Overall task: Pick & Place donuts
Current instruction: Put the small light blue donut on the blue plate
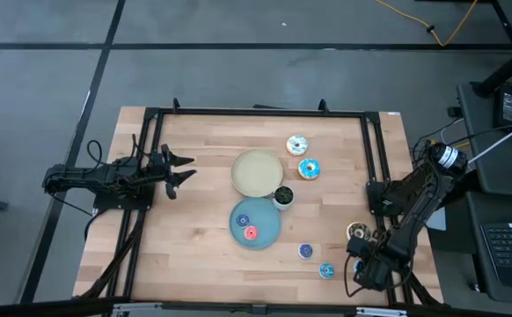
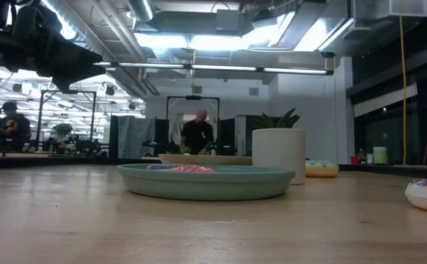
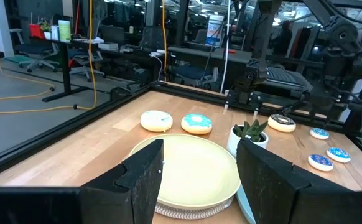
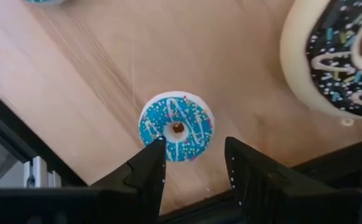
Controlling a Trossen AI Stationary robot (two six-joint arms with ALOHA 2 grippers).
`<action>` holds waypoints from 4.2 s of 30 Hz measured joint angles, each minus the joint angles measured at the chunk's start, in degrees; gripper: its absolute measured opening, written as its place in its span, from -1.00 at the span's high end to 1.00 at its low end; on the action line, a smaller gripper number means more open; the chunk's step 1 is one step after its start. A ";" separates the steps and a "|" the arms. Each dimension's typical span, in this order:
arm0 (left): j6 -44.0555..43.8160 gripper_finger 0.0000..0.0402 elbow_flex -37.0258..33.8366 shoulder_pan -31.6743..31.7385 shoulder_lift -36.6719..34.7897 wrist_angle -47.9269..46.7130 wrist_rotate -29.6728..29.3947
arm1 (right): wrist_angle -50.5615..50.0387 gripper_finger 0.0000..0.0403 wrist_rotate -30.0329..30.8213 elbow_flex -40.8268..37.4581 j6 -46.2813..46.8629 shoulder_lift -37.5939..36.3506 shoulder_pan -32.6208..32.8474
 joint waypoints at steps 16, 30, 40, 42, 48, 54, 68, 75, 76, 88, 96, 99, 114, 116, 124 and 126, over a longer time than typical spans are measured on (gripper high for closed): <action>0.00 0.02 0.00 -0.01 0.00 -0.01 0.00 | 2.57 0.18 -0.62 -1.05 -0.53 3.16 0.23; 0.00 0.02 -0.02 -0.02 0.00 -0.01 -0.02 | 3.14 0.19 -1.21 -1.05 -2.10 5.35 0.24; 0.00 0.02 -0.01 -0.01 0.00 -0.01 -0.01 | 3.29 0.53 -1.69 -1.05 -2.19 5.35 0.24; 0.00 0.02 -0.01 -0.02 -0.01 -0.01 0.00 | 3.22 0.59 -1.93 -0.95 -2.19 5.35 0.24; 0.00 0.02 0.00 -0.01 -0.02 -0.01 -0.01 | 2.85 0.69 -2.15 1.39 -3.40 5.35 -0.06; 0.00 0.02 -0.02 -0.01 -0.01 -0.01 0.00 | 1.83 0.71 -3.05 4.22 -6.92 5.35 -1.97; 0.00 0.02 -0.01 -0.01 -0.02 0.00 -0.02 | -14.79 0.71 -3.77 17.11 -20.92 5.35 -10.46; 0.00 0.02 0.00 -0.01 0.00 0.00 0.00 | -17.97 0.71 -3.78 22.50 -24.86 5.40 -14.00; 0.00 0.02 0.00 0.00 -0.01 0.01 0.00 | -18.79 0.71 -3.84 23.43 -25.83 5.71 -14.51; 0.00 0.02 0.00 0.00 -0.01 -0.01 0.00 | -30.37 0.71 -4.30 37.70 -38.99 14.10 -20.09; 0.00 0.02 -0.01 0.00 -0.02 0.00 0.00 | -38.09 0.71 -3.55 49.88 -50.16 20.40 -25.11; 0.00 0.02 0.00 0.00 0.00 0.01 -0.01 | -40.56 0.71 -1.97 54.24 -54.18 22.77 -26.84; 0.00 0.02 -0.01 -0.01 -0.01 0.00 0.00 | -40.61 0.71 8.74 63.66 -69.26 29.91 -36.06; 0.00 0.02 -0.01 0.00 -0.02 -0.01 0.00 | -39.23 0.71 10.24 63.66 -71.34 30.75 -36.94; 0.00 0.02 0.00 0.00 0.00 0.01 0.00 | -32.75 0.71 12.56 63.66 -78.81 35.09 -39.84; 0.00 0.02 -0.01 0.00 0.00 0.00 0.00 | -31.11 0.71 12.56 63.66 -80.04 36.34 -40.33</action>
